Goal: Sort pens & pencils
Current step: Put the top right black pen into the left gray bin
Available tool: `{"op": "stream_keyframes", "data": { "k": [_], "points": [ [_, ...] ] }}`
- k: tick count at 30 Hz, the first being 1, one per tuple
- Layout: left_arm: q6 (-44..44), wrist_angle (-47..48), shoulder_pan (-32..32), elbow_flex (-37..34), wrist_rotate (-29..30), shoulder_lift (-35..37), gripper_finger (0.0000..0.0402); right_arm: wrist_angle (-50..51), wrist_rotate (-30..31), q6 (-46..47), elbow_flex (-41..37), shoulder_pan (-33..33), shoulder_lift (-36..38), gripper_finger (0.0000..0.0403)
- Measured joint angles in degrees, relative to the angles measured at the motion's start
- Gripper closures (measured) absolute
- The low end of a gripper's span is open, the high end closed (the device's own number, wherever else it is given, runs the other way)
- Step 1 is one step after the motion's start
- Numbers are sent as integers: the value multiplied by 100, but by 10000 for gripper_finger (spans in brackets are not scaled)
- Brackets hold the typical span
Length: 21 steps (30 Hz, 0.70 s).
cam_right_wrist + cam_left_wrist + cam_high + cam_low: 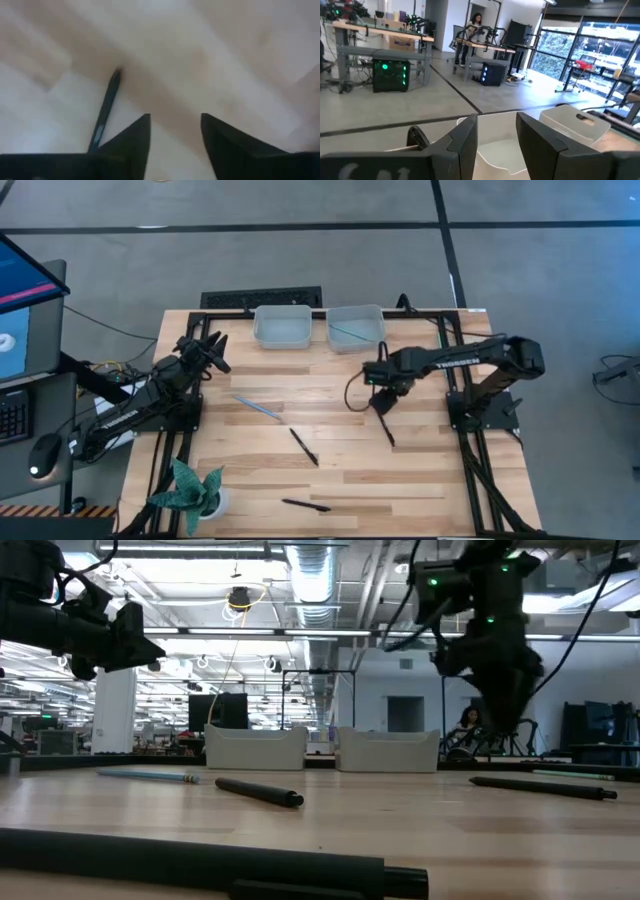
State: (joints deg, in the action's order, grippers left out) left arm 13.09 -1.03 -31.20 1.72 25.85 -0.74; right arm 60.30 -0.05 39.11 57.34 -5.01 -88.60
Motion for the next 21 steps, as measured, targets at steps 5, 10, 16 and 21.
{"op": "stream_keyframes", "data": {
  "k": [5, 10, 16, 21],
  "points": [
    [116, 0, 0, 0, 0, -1, 276, -284, -228, 394, -262, 568, 0, 144],
    [115, -1, 0, 0, 0, -1, 276, -1051, -105, 934, -468, 1102, 0, 133],
    [115, 0, 0, 0, 0, 1, 276, -1463, 290, 1412, -533, 1451, 0, 133],
    [114, -1, 0, 0, 0, -1, 276, -1415, 763, 1795, -533, 1606, 0, 132]
  ]
}}
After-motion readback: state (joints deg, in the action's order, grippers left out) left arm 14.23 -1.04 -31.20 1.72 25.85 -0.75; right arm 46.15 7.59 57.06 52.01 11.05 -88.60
